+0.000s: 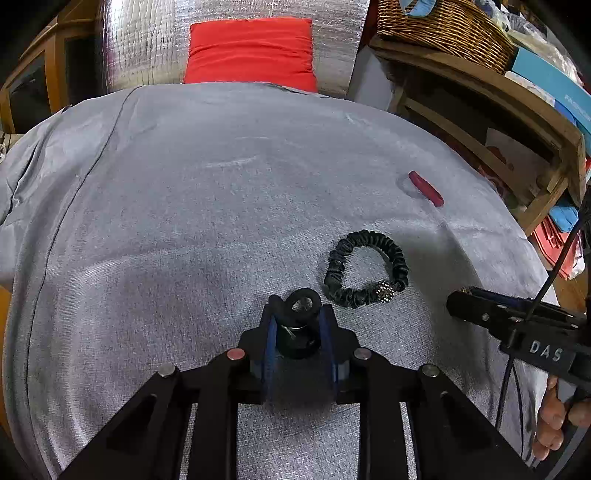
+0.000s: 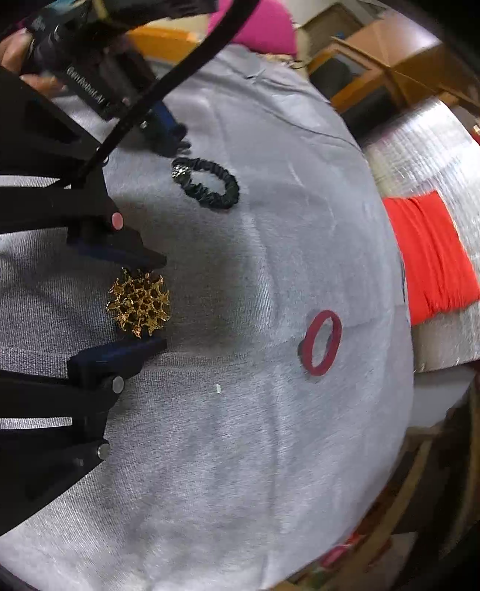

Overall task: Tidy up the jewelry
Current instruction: 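Grasp the small black hair clip with the left gripper while the right grasps the gold brooch, then lift the black hair clip and gold brooch off the table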

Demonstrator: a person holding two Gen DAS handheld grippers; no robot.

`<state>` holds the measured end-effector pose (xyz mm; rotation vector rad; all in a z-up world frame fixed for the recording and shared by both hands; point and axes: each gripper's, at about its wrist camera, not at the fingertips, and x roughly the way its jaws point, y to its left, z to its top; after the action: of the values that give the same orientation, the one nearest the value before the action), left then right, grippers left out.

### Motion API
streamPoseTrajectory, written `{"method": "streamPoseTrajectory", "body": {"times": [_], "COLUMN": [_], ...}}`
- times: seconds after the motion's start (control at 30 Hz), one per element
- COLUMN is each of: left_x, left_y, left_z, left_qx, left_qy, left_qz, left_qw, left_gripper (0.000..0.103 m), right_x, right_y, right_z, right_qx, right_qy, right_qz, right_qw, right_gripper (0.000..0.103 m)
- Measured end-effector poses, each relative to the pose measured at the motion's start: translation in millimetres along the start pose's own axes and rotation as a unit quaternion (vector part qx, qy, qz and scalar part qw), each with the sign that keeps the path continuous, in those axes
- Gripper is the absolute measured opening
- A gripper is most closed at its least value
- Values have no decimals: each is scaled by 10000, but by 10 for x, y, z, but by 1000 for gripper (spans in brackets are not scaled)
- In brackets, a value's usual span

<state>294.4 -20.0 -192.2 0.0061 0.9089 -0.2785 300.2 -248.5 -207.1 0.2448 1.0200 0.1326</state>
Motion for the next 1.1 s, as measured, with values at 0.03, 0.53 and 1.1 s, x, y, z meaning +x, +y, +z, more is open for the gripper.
{"method": "streamPoseTrajectory", "body": {"times": [0.03, 0.53, 1.1], "left_x": [-7, -656, -1067], "left_y": [-2, 119, 194], "left_z": [-2, -166, -540], "left_qx": [10, -207, -248], "left_qy": [-1, -446, -574], "left_qz": [3, 212, 766], "left_qw": [10000, 9986, 9951], "left_gripper": [21, 19, 19], "right_x": [-11, -427, -673], "right_y": [-6, 109, 394], "right_z": [-16, -104, -328], "right_qx": [-44, -101, -333], "right_qy": [-8, -327, -489], "right_qz": [-24, 554, 541], "right_qw": [10000, 9979, 9968], "right_gripper": [39, 39, 39]}}
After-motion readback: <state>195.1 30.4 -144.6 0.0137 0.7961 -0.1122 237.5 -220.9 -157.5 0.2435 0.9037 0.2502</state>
